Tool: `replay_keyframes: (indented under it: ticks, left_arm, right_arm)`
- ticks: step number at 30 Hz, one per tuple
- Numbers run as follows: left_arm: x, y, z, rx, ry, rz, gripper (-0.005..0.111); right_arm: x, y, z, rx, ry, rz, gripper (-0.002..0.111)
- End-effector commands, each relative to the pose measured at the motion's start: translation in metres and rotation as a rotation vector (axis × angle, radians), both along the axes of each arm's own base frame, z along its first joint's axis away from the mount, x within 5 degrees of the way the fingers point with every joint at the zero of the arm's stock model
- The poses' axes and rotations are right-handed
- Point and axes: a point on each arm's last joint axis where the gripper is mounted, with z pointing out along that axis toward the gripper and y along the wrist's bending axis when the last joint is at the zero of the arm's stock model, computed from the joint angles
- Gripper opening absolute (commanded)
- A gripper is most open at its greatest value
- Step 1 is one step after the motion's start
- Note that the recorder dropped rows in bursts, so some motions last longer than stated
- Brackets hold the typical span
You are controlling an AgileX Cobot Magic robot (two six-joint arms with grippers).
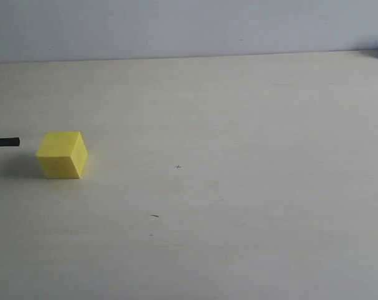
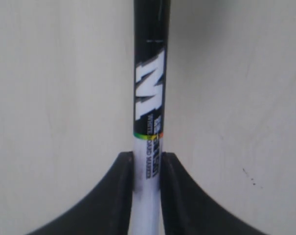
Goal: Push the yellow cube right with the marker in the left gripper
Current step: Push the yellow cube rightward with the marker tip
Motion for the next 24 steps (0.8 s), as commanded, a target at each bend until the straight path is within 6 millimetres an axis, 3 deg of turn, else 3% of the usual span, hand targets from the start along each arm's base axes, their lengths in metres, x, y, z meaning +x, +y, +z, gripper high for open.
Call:
replay_keyframes:
  ticks: [1,14,24]
  left_arm:
    - [0.001,-0.006,-0.004,-0.008,0.000,-0.013,0.000]
    - [0.002,-0.006,-0.017,-0.014,0.043,-0.015,0.000]
    - [0.007,-0.025,-0.016,-0.010,0.013,-0.059,0.000]
  right_arm:
    - [0.000,0.000,-0.001,-0.001,-0.009,0.000,0.000]
    - [0.000,0.000,-0.001,-0.001,-0.009,0.000,0.000]
    - [0.000,0.000,-0.001,-0.001,-0.009,0.000,0.000]
